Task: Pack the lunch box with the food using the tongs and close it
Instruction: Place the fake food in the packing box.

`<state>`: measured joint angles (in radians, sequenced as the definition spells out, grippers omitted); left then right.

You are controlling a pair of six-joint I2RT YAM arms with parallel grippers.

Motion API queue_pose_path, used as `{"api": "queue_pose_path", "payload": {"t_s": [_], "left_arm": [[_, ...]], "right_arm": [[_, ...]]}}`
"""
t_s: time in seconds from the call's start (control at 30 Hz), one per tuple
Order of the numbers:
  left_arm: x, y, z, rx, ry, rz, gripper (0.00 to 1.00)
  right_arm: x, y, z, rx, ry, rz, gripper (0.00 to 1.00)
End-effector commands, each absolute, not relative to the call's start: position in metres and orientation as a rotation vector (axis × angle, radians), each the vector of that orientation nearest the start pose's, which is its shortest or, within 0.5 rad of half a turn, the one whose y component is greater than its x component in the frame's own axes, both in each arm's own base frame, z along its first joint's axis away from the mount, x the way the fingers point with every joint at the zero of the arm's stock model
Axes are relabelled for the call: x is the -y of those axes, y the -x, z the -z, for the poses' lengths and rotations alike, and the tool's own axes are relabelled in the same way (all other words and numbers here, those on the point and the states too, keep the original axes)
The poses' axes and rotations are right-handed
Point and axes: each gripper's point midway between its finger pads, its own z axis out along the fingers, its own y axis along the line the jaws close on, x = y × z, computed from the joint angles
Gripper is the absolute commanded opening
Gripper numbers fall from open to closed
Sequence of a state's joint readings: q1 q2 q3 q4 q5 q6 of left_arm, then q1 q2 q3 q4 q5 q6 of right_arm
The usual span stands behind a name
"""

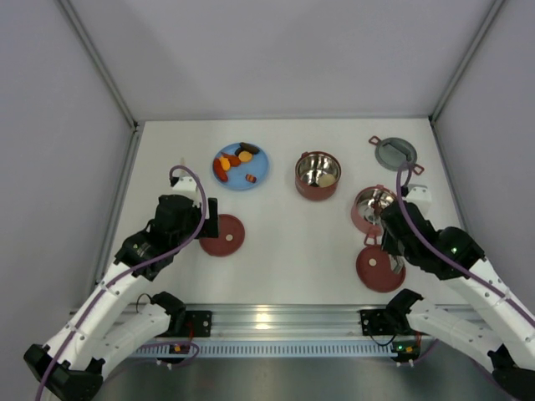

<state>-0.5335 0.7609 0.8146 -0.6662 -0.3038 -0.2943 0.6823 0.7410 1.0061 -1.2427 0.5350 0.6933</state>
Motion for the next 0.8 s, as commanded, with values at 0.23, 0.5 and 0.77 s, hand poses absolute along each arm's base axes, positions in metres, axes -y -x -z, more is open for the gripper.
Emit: {"api": "queue_pose_path", "payload": {"t_s": [0.23,0.5,0.77], "left_arm": [[0.094,-0.236,-0.201,-2.13,-0.078,0.168,0.99],[0.093,-0.236,-0.2,-2.13,-0.076,0.165,0.99],[0.093,-0.236,-0.2,-2.132,-0.075,0.163,0.99]], "right_arm": [[-0.046,-0.188,-0.2,-2.313,-0.261,0.088,0.2],[-0.054,-0.202,-0.193,-2.331,-0.247,0.066,0.2],[-0.054,-0.207,-0.191,-2.34,-0.243,0.068,0.34]]}}
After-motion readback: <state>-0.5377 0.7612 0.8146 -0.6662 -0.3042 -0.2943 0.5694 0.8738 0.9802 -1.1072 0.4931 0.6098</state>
